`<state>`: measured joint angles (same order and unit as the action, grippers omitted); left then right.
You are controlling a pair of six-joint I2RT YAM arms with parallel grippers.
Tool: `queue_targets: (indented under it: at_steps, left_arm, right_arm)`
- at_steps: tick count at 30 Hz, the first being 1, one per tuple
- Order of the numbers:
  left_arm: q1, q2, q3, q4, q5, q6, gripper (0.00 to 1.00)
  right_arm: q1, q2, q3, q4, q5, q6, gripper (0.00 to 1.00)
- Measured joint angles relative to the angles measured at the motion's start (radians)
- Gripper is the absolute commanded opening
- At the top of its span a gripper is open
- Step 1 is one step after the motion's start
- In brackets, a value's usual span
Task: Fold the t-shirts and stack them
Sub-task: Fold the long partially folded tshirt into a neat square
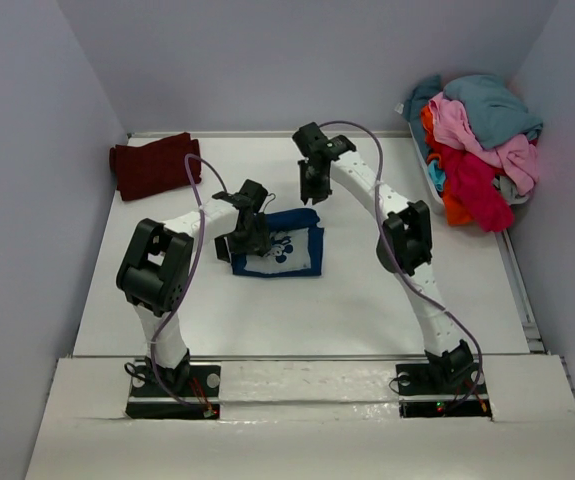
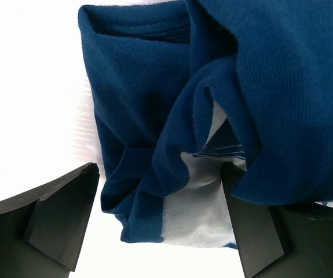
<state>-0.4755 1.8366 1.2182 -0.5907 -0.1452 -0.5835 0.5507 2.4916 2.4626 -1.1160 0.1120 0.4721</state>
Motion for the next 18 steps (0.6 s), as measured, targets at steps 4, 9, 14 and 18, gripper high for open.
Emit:
queue_targets:
  at_steps: [4, 9, 14, 18]
  left_arm:
    - [0.000, 0.000, 0.001, 0.000, 0.001, 0.000, 0.99]
    - [0.000, 0.000, 0.002, -0.001, 0.001, 0.003, 0.99]
    - [0.000, 0.000, 0.008, -0.008, 0.000, 0.006, 0.99]
    - [0.000, 0.000, 0.008, -0.010, 0.001, 0.006, 0.99]
  right_arm:
    - [0.000, -0.095, -0.067, 0.000, 0.008, -0.006, 0.33]
    - [0.000, -0.195, -0.073, -0.028, -0.010, -0.005, 0.31]
    - [0.000, -0.294, -0.259, -0.024, -0.047, -0.004, 0.27]
    - [0.003, -0.282, -0.372, -0.023, -0.073, -0.001, 0.23]
